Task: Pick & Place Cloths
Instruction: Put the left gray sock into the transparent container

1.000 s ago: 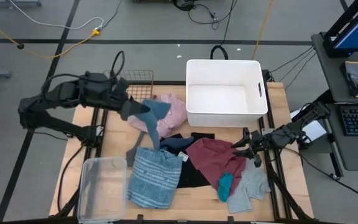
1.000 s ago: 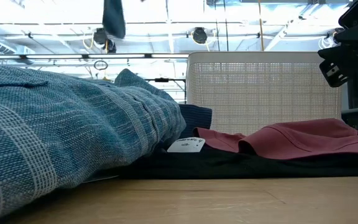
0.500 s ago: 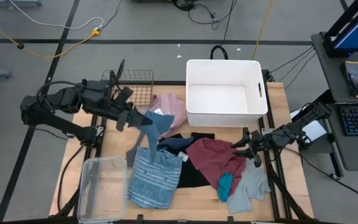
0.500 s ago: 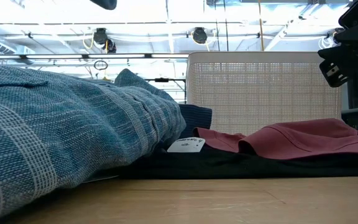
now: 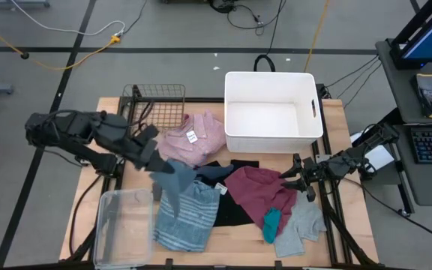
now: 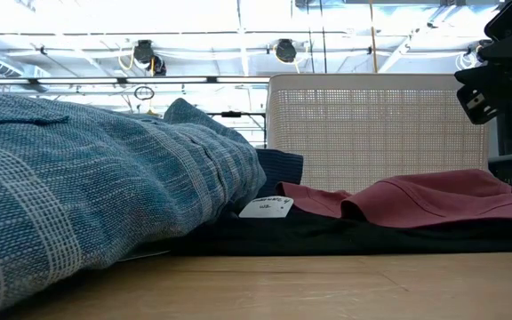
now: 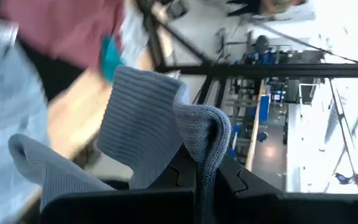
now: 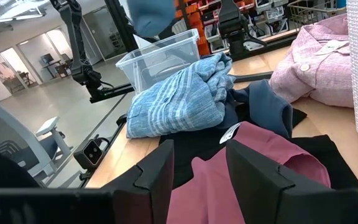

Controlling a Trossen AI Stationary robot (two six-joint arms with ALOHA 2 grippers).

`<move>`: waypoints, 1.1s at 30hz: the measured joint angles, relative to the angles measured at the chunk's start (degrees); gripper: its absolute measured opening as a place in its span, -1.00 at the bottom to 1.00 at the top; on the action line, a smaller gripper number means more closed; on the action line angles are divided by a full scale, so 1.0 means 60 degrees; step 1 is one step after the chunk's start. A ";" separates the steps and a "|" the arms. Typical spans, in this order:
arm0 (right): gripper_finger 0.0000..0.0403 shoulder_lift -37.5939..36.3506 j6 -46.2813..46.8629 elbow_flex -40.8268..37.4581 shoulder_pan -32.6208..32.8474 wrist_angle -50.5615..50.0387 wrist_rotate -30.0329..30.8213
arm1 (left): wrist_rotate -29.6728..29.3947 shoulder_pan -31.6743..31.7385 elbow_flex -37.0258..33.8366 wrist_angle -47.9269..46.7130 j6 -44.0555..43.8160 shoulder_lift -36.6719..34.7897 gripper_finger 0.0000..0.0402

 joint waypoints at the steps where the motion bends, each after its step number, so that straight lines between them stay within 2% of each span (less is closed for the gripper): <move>1: -0.31 0.0001 0.0000 0.0000 0.0003 0.0000 0.0000 | 0.0069 -0.0068 0.0000 -0.0194 -0.0439 -0.0041 -0.99; 6: -0.31 0.0003 0.0000 0.0000 0.0004 -0.0012 0.0000 | 0.0456 -0.0426 0.0154 -0.1124 -0.2383 -0.0218 -0.99; 16: -0.31 0.0003 0.0000 0.0000 0.0000 -0.0222 0.0000 | 0.1362 -0.1247 0.1879 -0.5290 -0.5456 -0.0234 -0.99; 21: -0.31 0.0003 0.0000 0.0000 0.0004 -0.0219 0.0000 | 0.2242 -0.1925 0.2098 -0.6823 -0.6673 -0.0201 -0.99; 27: -0.31 0.0001 0.0000 0.0000 0.0001 -0.0215 0.0000 | 0.2488 -0.2658 0.2098 -0.7174 -0.7242 0.0252 -0.99; 33: -0.31 0.0003 0.0000 0.0000 0.0001 -0.0215 0.0004 | 0.2488 -0.3214 0.2098 -0.7330 -0.7035 0.1015 -0.99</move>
